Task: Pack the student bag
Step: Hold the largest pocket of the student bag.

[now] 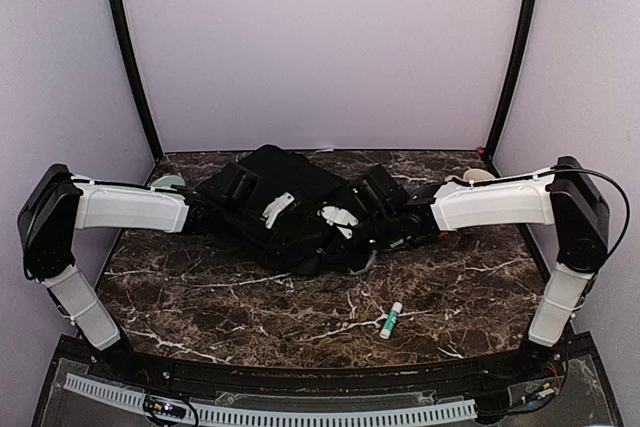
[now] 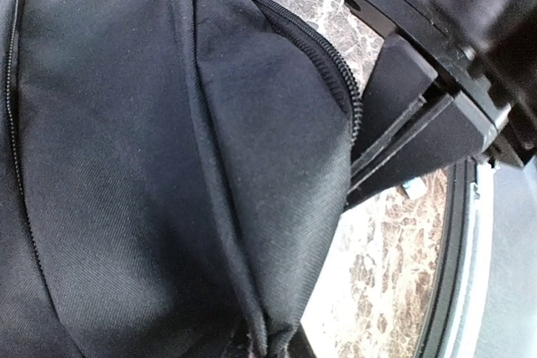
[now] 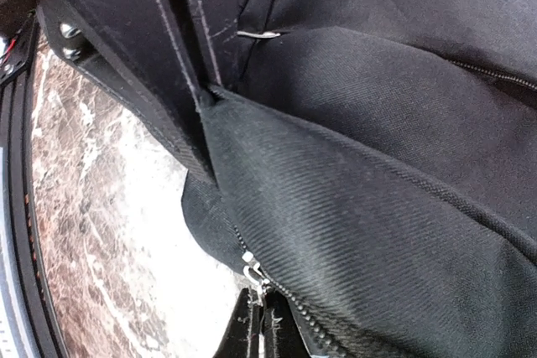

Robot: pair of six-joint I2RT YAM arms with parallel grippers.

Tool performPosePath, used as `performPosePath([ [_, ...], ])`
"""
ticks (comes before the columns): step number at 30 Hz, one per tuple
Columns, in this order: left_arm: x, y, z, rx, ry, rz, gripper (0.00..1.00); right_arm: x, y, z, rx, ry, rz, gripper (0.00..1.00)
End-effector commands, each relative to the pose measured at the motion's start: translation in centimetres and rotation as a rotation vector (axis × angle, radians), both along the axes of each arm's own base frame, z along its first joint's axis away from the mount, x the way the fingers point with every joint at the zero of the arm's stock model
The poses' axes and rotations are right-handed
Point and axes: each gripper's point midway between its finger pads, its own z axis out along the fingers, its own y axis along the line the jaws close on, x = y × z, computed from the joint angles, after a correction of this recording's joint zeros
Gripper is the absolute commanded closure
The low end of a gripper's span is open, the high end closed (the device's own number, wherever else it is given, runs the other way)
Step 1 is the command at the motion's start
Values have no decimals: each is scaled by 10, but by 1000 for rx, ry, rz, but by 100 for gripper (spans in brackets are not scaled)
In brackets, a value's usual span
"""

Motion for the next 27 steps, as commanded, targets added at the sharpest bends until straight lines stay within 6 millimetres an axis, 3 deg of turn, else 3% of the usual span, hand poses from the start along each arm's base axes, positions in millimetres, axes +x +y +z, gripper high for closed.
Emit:
performPosePath([
  [1,-3,5,8,33,-92,1,100,-15,-42,-27,-122,146,23,100],
  [5,-16,-3,8,71,-247,-28,63,-22,-39,-12,-79,163,64,100],
  [8,-27,-6,8,90,-425,-38,49,-23,-34,-11,-70,176,80,100],
  [9,-26,-6,10,83,-452,-27,46,-24,-33,-12,-70,188,86,100],
  [12,-21,-7,15,79,-514,-13,24,-25,-30,-20,-75,222,88,100],
  [15,-16,-7,10,129,-568,-25,8,-26,-31,-26,-91,236,91,100],
  [21,-16,-16,9,179,-682,-72,9,-34,-30,-22,-64,266,111,100],
  [24,-16,-26,2,205,-703,-98,17,-35,-27,-20,-48,275,112,100],
  [27,-17,-37,-5,202,-706,-123,32,-35,-26,-19,-41,283,108,100],
])
